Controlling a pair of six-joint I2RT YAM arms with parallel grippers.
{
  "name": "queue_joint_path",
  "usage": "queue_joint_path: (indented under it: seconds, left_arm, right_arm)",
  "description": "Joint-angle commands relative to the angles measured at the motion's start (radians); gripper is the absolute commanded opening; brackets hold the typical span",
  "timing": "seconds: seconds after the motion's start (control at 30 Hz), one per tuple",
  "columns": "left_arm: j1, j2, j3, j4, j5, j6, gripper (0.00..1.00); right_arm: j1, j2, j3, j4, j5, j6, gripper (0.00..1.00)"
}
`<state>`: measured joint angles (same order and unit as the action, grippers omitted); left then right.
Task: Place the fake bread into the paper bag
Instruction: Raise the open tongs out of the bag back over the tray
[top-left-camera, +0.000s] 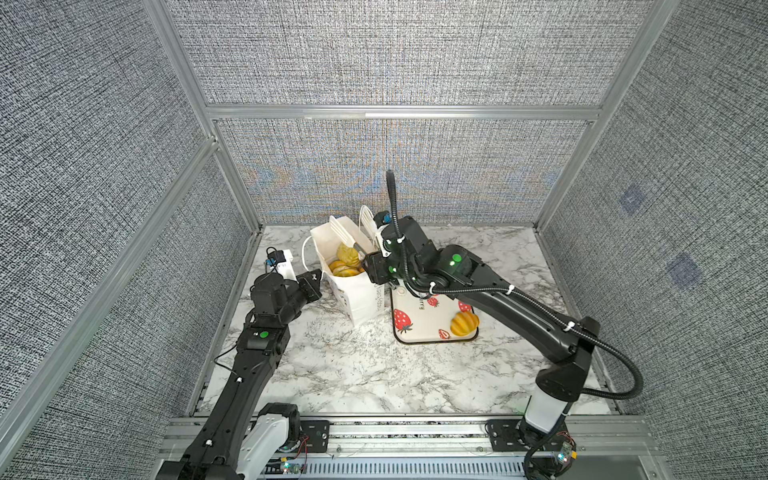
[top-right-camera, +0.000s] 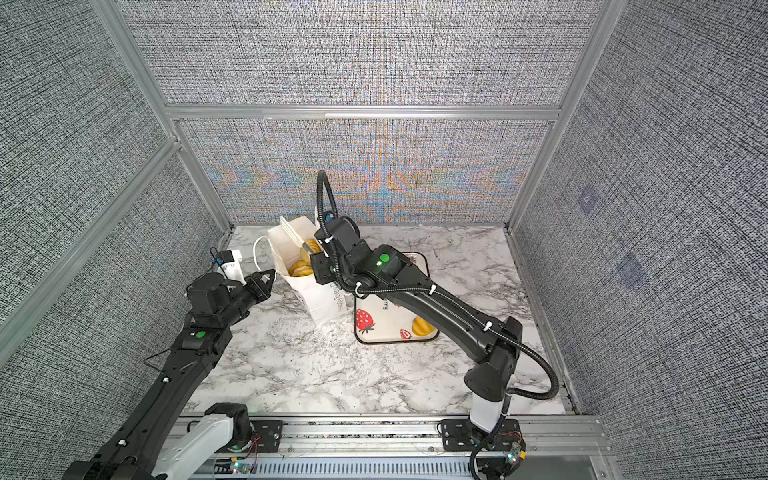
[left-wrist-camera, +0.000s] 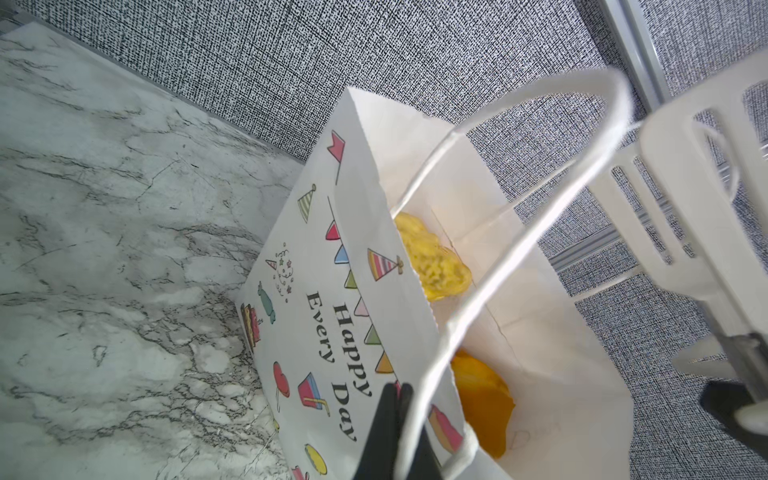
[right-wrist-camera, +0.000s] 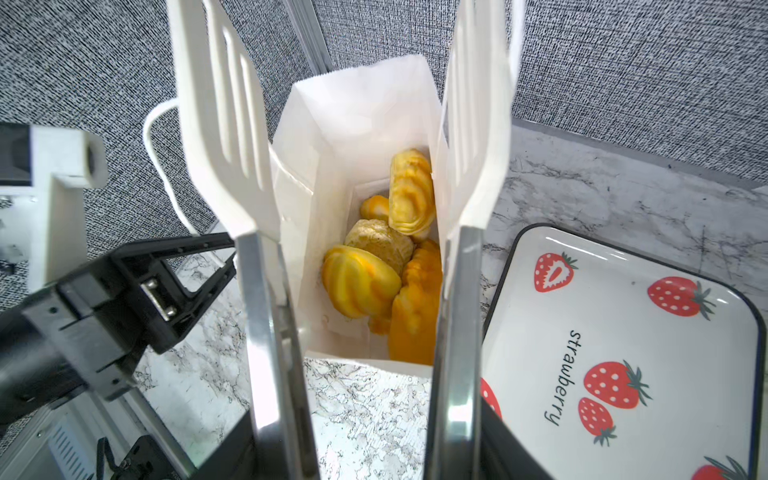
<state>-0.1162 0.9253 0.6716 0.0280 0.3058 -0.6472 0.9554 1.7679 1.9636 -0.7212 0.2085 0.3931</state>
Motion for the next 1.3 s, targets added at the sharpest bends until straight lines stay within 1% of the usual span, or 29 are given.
queue_joint_path:
  seconds: [0.0, 0.33, 0.5, 0.73, 0.87, 1.1, 1.27]
  left_arm:
    - [0.000, 0.003, 0.004, 0.013, 0.003, 0.001, 0.00]
    - [0.000, 0.008, 0.013, 0.016, 0.006, 0.001, 0.00]
    - [-0.001, 0.015, 0.016, 0.021, 0.008, -0.004, 0.00]
    - [-0.001, 0.019, 0.021, 0.023, 0.012, -0.008, 0.00]
    - [-0.001, 0.017, 0.021, 0.020, 0.010, -0.006, 0.00]
    - [-0.001, 0.021, 0.021, 0.026, 0.013, -0.009, 0.00]
    - [0.000, 0.023, 0.020, 0.026, 0.014, -0.009, 0.00]
  right_arm:
    - [-0.001, -0.033, -0.002, 0.005, 0.045, -0.011, 0.57]
    - [-0.001, -0.143, -0.060, -0.010, 0.116, -0.021, 0.58]
    - [-0.002, -0.190, -0.103, 0.015, 0.095, -0.019, 0.58]
    - [-0.004, -0.199, -0.114, 0.029, 0.072, -0.024, 0.57]
    - [-0.007, -0.221, -0.113, 0.016, 0.102, -0.030, 0.57]
    - [-0.021, -0.303, -0.156, 0.000, 0.151, -0.034, 0.57]
    - [-0.039, -0.369, -0.217, -0.028, 0.204, -0.024, 0.57]
